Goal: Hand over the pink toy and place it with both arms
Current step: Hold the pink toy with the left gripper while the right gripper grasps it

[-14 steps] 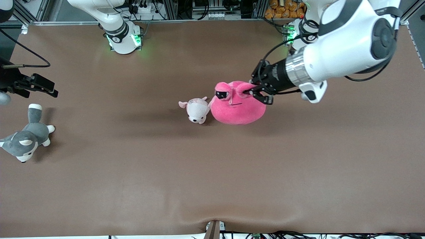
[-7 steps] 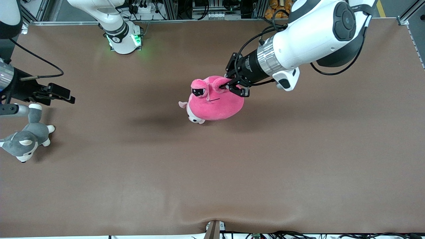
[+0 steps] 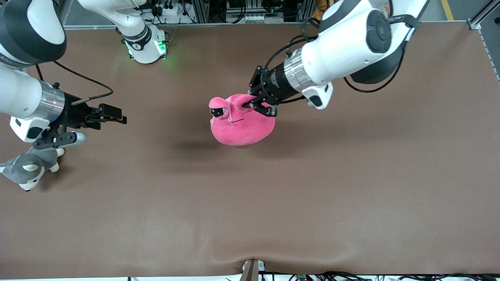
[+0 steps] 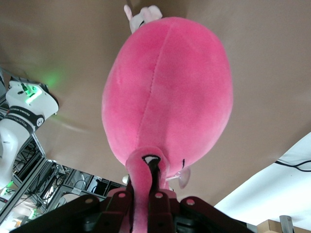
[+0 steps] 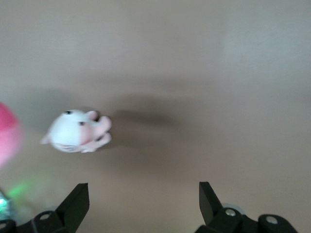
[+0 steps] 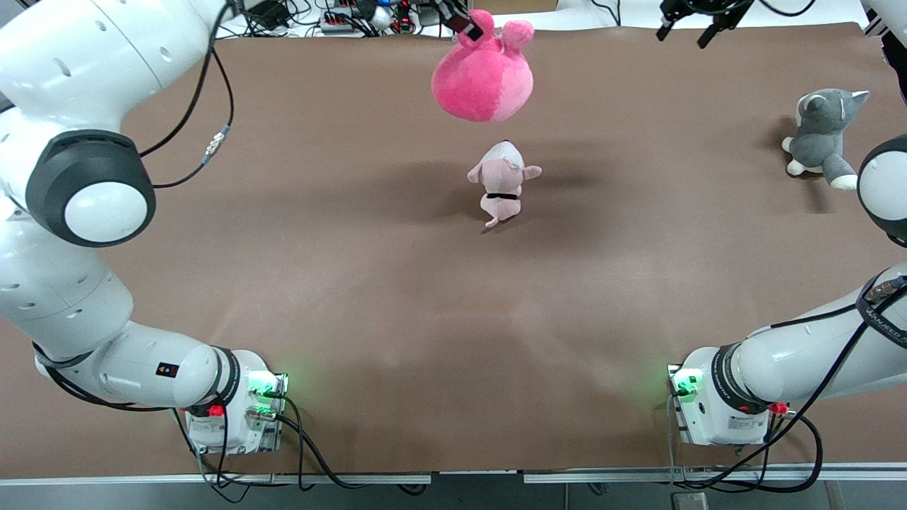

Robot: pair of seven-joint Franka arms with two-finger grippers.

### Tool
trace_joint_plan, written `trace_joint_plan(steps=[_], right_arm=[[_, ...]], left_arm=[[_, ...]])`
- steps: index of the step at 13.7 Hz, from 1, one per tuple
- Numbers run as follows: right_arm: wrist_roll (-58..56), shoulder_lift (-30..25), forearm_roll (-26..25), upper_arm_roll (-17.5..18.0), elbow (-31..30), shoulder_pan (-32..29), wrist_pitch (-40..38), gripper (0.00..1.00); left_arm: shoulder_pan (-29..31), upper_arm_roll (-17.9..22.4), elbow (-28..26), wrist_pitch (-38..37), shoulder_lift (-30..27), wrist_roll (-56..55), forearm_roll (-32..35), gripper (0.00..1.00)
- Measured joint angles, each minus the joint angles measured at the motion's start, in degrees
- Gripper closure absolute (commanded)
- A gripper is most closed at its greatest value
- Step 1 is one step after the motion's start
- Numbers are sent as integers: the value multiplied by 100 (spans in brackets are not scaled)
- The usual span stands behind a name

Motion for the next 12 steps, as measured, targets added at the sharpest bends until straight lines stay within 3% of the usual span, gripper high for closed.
trace_joint_plan(steps=[6,9,12], right_arm=[[3107,64,1513,24,55,403,-13,0],[4096,72,2162,28,70,608,6,0],[4614,147,2378,28,68,851,239,0]], left_arm=[[-283,1,0,573,157,-80,0,100],[-414,3,0,835,253,-107,0,100],[-484,4,0,925,315,-110,0,100]])
